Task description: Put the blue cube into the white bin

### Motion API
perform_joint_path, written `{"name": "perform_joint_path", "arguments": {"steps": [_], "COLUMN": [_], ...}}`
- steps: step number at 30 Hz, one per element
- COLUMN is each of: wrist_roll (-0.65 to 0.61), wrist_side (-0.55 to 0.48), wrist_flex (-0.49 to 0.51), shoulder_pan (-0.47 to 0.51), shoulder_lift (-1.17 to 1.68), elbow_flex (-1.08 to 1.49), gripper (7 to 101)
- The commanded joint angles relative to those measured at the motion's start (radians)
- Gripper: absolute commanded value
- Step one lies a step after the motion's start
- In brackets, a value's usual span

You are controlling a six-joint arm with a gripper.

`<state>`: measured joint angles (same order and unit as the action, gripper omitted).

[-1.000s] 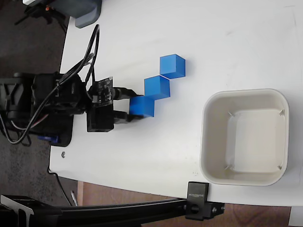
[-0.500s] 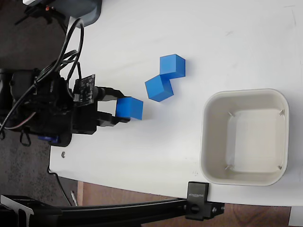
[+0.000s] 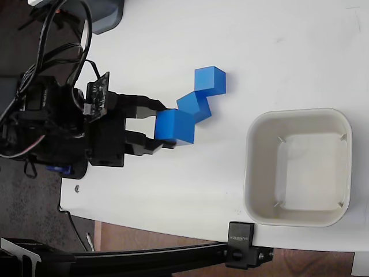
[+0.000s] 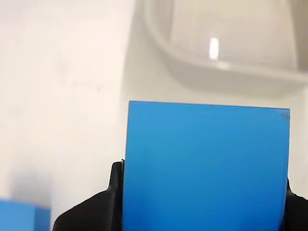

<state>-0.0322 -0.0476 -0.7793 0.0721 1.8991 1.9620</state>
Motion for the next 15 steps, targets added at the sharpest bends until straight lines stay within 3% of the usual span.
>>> {"name": "perform_joint_path", "arguments": {"steps": [1,8,15], "wrist_roll": [-0.020,-0.029,-0.015], "wrist_side": [-0.009,0.002,0.025], "wrist_flex": [0.051,0.161,0.150], "shoulder_pan": [0.025,0.075,0.083], "shoulder_lift": [-0.152,-0.387,-0.588], "elbow_flex": [-0.227,-0.417,-0.630], "gripper": [42.5,43.0,48.7]}}
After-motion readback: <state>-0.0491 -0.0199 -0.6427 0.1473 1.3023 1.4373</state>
